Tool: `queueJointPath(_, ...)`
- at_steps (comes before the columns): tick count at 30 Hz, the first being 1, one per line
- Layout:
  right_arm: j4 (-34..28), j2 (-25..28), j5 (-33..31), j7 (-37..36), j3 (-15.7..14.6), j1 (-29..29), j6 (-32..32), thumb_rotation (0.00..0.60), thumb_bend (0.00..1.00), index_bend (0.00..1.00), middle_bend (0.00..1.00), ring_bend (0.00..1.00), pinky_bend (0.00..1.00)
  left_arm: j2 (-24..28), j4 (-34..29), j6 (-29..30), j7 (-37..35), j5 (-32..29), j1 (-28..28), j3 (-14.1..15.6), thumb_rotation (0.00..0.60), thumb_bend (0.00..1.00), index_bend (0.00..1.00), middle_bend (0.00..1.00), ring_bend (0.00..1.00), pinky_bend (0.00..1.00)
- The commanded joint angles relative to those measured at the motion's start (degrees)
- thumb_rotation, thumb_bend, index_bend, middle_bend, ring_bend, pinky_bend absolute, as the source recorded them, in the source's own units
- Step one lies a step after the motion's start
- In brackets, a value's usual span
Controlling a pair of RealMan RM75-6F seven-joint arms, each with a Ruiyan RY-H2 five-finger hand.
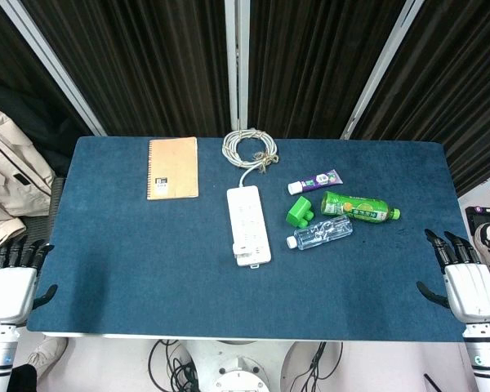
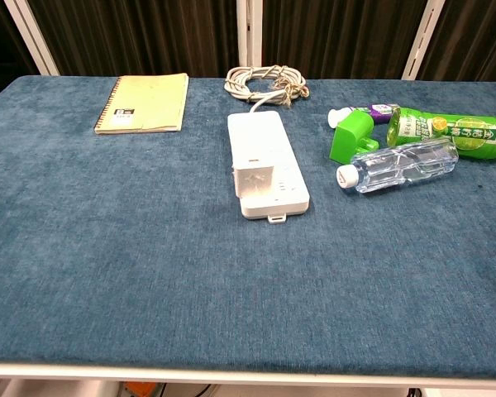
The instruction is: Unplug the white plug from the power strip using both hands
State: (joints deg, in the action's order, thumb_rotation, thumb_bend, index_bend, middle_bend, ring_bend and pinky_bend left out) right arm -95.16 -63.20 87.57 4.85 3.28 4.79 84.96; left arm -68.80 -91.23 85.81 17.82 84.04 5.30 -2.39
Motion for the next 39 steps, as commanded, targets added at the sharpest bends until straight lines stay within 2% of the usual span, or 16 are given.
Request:
queueJointPath(1,-0.2,0.0,0.2,0.0,-0.1,0.3,-0.5,0.600,0.09,0.07,0.21,0.09,0.17,-1.3,1.2,0.4,0.3,0.0,-0.2,-0.2,0.600,0.18,0.20,0.14,0.02,0.03)
queueJointPath(9,-1.1,-0.2,1.9,-1.0,-0.6,1.8,-2.5,0.600,0.10,0.07,0.21,0.09,0.17,-1.8,1.4,0.8,0.6,0.2,-0.5,0.0,0.600,0.18,0.20,0.14,0.02,0.03)
queueJointPath(18,-3.4,-1.0,7.8,-3.2,-1.7,9.6,-12.4,0.600,0.26,0.07,0.22,0.09,0.18,-1.4,0.5,1.0,0.3,1.2,-0.3,0.2,0.600,0.18,0.20,0.14,0.02,0.03)
queueJointPath(20,-3.6,-2.1,7.8,-3.2,-1.2,12.4,-16.1,0.600,0.30,0.06,0.21,0.09,0.18,-1.3,0.4,1.1,0.3,1.3,-0.3,0.1,0.600,0.18,0.20,0.14,0.02,0.03)
queueJointPath(24,-3.4,-5.2,6.9,-3.6,-0.2,18.1,-24.0,0.600,0.31,0.03,0.20,0.09,0.15,-1.4,0.3,1.1,0.2,1.7,-0.2,0.2,0.600,0.18,0.20,0.14,0.02,0.03)
queueJointPath(31,1.9,-13.0,3.0,-5.8,1.8,26.5,-34.9,0.600,0.31,0.02,0.18,0.06,0.09,-1.3,0.1,0.7,0.2,2.3,0.2,0.3,0.600,0.18,0.20,0.14,0.02,0.03)
queueJointPath(39,7.5,-19.9,1.3,-9.3,3.9,32.5,-38.5,0.600,0.31,0.01,0.18,0.06,0.07,-1.3,0.3,0.1,-0.1,2.4,0.6,0.2,0.600,0.18,0.20,0.14,0.02,0.03)
